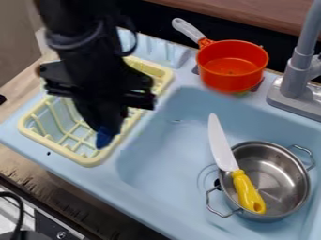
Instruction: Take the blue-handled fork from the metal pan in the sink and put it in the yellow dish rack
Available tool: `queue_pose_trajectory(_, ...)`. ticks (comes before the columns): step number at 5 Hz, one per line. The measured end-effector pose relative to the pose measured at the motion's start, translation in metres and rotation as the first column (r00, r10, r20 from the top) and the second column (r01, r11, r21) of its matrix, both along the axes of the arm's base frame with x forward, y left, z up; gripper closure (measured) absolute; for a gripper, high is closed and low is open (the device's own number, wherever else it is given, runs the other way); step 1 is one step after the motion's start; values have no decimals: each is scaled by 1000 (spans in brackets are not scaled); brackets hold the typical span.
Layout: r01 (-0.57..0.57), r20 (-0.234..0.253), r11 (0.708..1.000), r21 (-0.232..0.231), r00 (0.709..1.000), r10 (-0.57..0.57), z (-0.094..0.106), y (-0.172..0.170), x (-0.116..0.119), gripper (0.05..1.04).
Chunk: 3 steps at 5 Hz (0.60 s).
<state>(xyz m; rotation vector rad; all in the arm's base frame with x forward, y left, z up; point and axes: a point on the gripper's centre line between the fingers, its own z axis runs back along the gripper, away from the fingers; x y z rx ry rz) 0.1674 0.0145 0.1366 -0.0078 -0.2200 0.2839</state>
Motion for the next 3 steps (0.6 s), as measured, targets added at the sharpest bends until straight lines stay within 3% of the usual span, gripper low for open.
queue_pose_trajectory(1,113,-92,993,-23,989,-115,-13,15,1,942)
queue_pose_trajectory(3,34,-79,999,-10,996,-34,-28,30,17,942)
